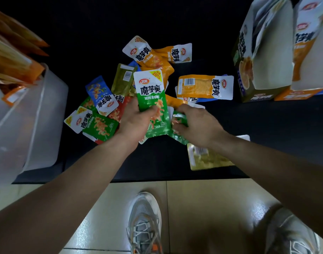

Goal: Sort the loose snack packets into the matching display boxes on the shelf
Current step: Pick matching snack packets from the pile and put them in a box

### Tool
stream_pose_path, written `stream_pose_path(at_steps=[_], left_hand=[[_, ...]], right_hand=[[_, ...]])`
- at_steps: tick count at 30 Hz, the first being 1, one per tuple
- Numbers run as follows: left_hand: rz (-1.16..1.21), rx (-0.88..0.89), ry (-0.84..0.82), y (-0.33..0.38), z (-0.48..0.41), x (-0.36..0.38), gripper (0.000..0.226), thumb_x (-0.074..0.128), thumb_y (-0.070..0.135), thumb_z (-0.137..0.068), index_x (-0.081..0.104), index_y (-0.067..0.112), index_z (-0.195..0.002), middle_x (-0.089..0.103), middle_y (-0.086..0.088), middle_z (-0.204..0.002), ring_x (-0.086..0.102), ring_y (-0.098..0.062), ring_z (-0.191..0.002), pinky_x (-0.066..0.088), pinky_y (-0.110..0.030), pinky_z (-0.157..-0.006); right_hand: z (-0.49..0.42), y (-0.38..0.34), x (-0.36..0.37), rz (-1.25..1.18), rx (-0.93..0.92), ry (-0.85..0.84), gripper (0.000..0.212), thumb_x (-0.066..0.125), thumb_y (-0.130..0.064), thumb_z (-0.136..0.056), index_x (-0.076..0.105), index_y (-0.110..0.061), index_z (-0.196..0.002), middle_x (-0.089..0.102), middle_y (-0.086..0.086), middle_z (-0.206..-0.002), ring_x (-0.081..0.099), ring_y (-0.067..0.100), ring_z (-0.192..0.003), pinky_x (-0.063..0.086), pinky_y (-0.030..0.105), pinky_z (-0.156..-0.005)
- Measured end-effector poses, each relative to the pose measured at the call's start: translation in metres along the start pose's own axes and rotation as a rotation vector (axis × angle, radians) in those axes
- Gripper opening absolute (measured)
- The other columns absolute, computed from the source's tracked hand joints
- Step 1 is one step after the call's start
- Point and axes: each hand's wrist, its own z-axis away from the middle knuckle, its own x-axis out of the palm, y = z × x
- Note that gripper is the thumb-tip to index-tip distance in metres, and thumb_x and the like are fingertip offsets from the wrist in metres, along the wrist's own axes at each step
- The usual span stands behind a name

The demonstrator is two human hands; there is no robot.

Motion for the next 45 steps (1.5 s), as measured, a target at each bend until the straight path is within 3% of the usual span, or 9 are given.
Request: stream_pose_path(at_steps=[4,10,14,18,21,25,30,41,45], left_hand=[[-0.005,-0.052,0.032,-0.008,-0.006,-0.011,0.024,0.071,0.021,-0.087,0.064,0.032,-0.106,0.073,0.005,-0.108,0.07,-0.018,-0.102,0.054,-0.047,-0.097],[0.076,-0.09,-0.027,-0.004,0.005,-0.005,0.042,0.072,0.031,-0.074,0.067,0.028,-0.115,0.075,0.007,-0.11,0.069,-0.02,-0.108,0.05,-0.052,-0.103],[0.361,-0.195,-0.101,0.003,0.019,0.015,0.03,0.07,0.017,-0.087,0.069,0.013,-0.117,0.075,-0.009,-0.115,0.068,-0.033,-0.111,0.048,-0.06,-0.103],[0.358,-0.267,-0.122,0.007,0.029,0.022,0.081,0.078,0.056,-0.071,0.054,0.022,-0.14,0.061,-0.006,-0.14,0.058,-0.027,-0.129,0.041,-0.057,-0.111],[0.238,-0.159,-0.171,-0.001,0.035,0.004,0.048,0.073,0.034,-0.078,0.064,0.022,-0.123,0.073,-0.005,-0.118,0.069,-0.026,-0.112,0.05,-0.055,-0.103],[0.177,-0.192,0.155,-0.029,0.032,-0.056,0.019,0.07,0.015,-0.089,0.069,0.029,-0.102,0.076,0.002,-0.098,0.072,-0.025,-0.097,0.055,-0.054,-0.095],[0.009,-0.177,0.385,-0.074,0.028,-0.124,0.035,0.064,0.011,-0.092,0.062,0.014,-0.128,0.072,-0.005,-0.111,0.07,-0.027,-0.104,0.056,-0.036,-0.083],[-0.174,-0.083,-0.014,-0.079,0.05,-0.099,0.024,0.061,0.023,-0.092,0.052,0.038,-0.107,0.067,0.011,-0.094,0.065,-0.009,-0.089,0.05,-0.031,-0.078],[-0.009,-0.104,0.105,-0.079,0.05,-0.103,0.02,0.062,0.013,-0.093,0.056,0.032,-0.099,0.068,0.004,-0.094,0.066,-0.015,-0.086,0.053,-0.036,-0.079]], right_hand=[[0.005,0.021,-0.025,-0.23,0.151,0.045,0.025,0.059,-0.033,-0.099,0.052,-0.024,-0.121,0.064,-0.003,-0.095,0.065,0.012,-0.072,0.048,0.026,-0.054],[0.015,0.037,-0.038,-0.781,0.193,0.079,0.013,0.064,-0.015,-0.096,0.062,-0.007,-0.107,0.071,-0.002,-0.098,0.068,0.008,-0.091,0.05,0.021,-0.078],[0.021,0.02,-0.021,-0.894,0.195,0.001,0.018,0.073,-0.019,-0.09,0.067,-0.005,-0.1,0.073,0.015,-0.101,0.071,0.03,-0.099,0.057,0.046,-0.089],[0.023,-0.003,-0.009,-0.766,0.262,0.04,0.046,0.083,-0.037,-0.078,0.061,0.001,-0.093,0.072,0.011,-0.088,0.074,0.025,-0.081,0.062,0.04,-0.06],[0.029,-0.018,-0.006,-0.577,0.23,0.031,0.047,0.08,-0.05,-0.076,0.059,-0.009,-0.086,0.066,0.005,-0.077,0.066,0.017,-0.065,0.055,0.031,-0.053],[0.041,-0.025,0.004,-0.399,0.161,-0.101,0.03,0.058,-0.054,-0.093,0.057,-0.025,-0.088,0.063,0.006,-0.082,0.063,0.022,-0.073,0.052,0.042,-0.067],[0.032,-0.052,0.026,-0.183,-0.027,-0.24,0.015,0.057,-0.041,-0.097,0.059,-0.028,-0.105,0.062,-0.01,-0.101,0.059,0.006,-0.085,0.05,0.03,-0.074],[-0.018,-0.084,0.052,-0.008,-0.151,-0.025,0.05,0.053,-0.017,-0.099,0.04,-0.019,-0.147,0.046,0.008,-0.141,0.051,0.028,-0.12,0.04,0.03,-0.086],[-0.013,-0.077,0.058,0.071,-0.085,-0.019,0.065,0.062,-0.032,-0.094,0.033,-0.019,-0.151,0.044,0.009,-0.145,0.044,0.032,-0.13,0.043,0.04,-0.098]])
